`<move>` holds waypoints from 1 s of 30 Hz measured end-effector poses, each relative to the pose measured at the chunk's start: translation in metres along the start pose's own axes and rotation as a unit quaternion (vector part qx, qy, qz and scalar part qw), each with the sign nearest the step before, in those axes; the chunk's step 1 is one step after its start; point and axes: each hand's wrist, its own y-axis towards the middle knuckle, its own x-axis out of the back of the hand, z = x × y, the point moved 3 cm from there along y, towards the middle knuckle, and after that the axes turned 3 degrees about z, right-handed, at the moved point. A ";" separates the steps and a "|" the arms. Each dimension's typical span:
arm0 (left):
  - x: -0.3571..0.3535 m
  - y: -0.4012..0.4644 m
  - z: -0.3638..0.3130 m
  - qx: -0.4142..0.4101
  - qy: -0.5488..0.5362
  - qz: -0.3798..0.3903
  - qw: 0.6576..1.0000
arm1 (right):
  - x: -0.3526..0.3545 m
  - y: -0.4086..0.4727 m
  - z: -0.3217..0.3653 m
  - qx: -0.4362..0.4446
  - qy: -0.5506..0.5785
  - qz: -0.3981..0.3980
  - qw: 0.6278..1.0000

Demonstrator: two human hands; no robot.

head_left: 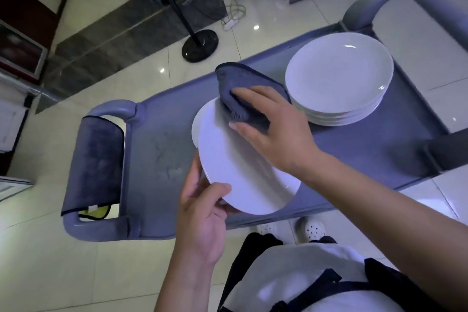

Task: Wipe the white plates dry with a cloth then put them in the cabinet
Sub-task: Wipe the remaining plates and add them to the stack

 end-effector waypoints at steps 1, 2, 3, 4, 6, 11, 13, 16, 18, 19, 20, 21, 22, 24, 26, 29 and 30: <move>-0.001 -0.002 0.002 -0.003 0.000 0.001 1.000 | -0.001 -0.003 0.003 -0.004 0.006 -0.027 1.000; -0.004 -0.004 0.003 -0.004 -0.001 0.003 1.000 | -0.002 -0.006 0.006 -0.004 0.009 -0.047 0.999; -0.006 -0.006 0.004 -0.006 -0.005 0.006 1.000 | -0.004 -0.011 0.008 -0.003 0.016 -0.048 0.999; -0.007 -0.007 0.004 -0.007 -0.009 0.012 1.000 | -0.007 -0.016 0.009 -0.003 0.028 -0.031 0.999; -0.006 -0.007 0.005 -0.009 -0.017 0.019 1.000 | -0.012 -0.027 0.010 0.014 0.052 0.037 0.998; 0.013 -0.014 0.002 -0.028 -0.069 0.006 0.997 | -0.010 -0.060 0.020 0.048 0.117 0.206 0.970; 0.023 -0.018 -0.002 -0.047 -0.089 -0.005 0.995 | -0.009 -0.076 0.023 0.065 0.127 0.239 0.961; 0.039 -0.020 -0.008 -0.067 -0.084 -0.030 0.994 | -0.011 -0.095 0.017 0.052 0.151 0.292 0.943; 0.048 -0.022 -0.010 -0.072 -0.073 -0.045 0.994 | -0.016 -0.104 0.009 0.035 0.155 0.315 0.936; 0.052 -0.023 -0.009 -0.073 -0.066 -0.053 0.994 | -0.019 -0.108 0.005 0.031 0.153 0.309 0.938; 0.057 -0.025 -0.010 -0.073 -0.059 -0.061 0.994 | -0.022 -0.111 0.002 0.014 0.161 0.296 0.941; 0.061 -0.026 -0.012 -0.072 -0.054 -0.067 0.994 | -0.023 -0.113 -0.001 -0.025 0.185 0.273 0.944; 0.066 -0.026 -0.013 -0.071 -0.049 -0.069 0.994 | -0.024 -0.113 -0.007 -0.097 0.238 0.245 0.935; 0.076 -0.026 -0.016 -0.069 -0.040 -0.067 0.995 | -0.022 -0.107 -0.023 -0.254 0.355 0.152 0.887; 0.084 -0.024 -0.016 -0.067 -0.038 -0.060 0.995 | -0.014 -0.097 -0.033 -0.342 0.409 0.064 0.843; 0.092 -0.018 -0.014 -0.064 -0.058 -0.045 0.995 | -0.003 -0.079 -0.021 -0.304 0.390 -0.006 0.869; 0.092 -0.015 -0.013 -0.057 -0.065 -0.037 0.996 | 0.000 -0.072 -0.008 -0.251 0.359 -0.025 0.899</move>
